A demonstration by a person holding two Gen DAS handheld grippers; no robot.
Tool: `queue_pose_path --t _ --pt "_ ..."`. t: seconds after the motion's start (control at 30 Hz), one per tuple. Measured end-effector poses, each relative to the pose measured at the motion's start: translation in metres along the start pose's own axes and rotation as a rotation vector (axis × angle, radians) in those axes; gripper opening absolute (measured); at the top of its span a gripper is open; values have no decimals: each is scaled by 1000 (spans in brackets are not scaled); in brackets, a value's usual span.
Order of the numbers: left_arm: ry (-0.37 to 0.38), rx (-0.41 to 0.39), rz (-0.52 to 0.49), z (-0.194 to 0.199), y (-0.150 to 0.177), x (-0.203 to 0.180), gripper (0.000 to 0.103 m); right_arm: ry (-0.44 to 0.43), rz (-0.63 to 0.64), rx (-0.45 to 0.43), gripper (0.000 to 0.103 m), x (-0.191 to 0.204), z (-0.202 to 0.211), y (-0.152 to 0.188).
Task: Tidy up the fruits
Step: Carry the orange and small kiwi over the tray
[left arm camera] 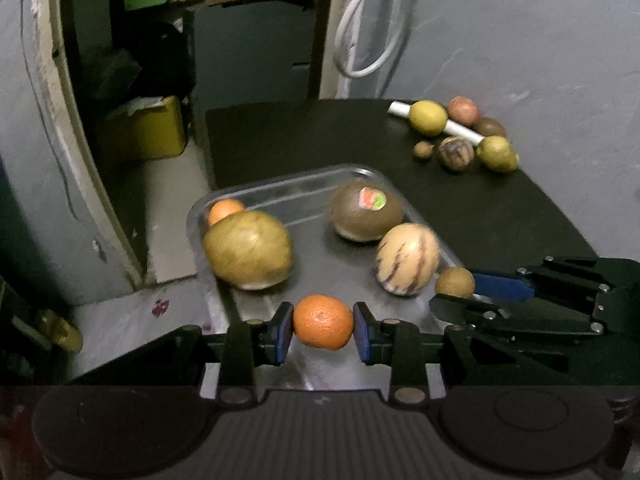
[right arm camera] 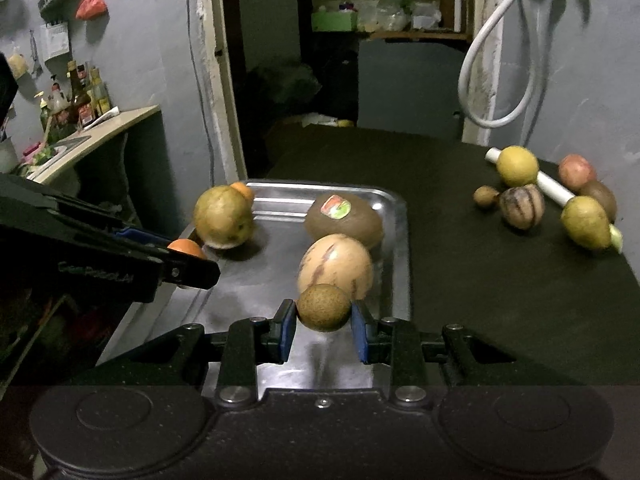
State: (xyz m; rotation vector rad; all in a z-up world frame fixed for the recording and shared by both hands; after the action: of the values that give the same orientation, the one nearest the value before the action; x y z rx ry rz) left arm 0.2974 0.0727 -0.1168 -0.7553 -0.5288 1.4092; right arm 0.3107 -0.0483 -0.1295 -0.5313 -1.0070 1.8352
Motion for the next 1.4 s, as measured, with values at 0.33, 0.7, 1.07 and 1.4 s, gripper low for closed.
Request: queue_pose_path --t 0.33,0.7,1.07,1.4 --pt "8 50 -21 -14 11 13 35 11 -13 55 32 11 -11 14" --pt "44 58 -61 -22 14 16 35 66 -38 60 32 12 -17 21" --pt "98 79 -87 -21 16 17 45 114 -70 45 49 11 -12 21" --pt "144 71 -115 -2 11 13 79 202 -91 3 81 -4 32 18"
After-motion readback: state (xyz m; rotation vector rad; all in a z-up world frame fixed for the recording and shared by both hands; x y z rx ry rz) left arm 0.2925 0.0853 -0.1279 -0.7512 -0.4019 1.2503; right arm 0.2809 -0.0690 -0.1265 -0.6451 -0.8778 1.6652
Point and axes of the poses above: each gripper's, at about its wrist camera, not at the fingertips, and z roughly against the way its jaws point, x to its left, y to its underside, the point moved 7 cm from there along -z, roughly the way its jaws point, and after that the axes turned 9 degrees about -x, right-handed, at the moved point
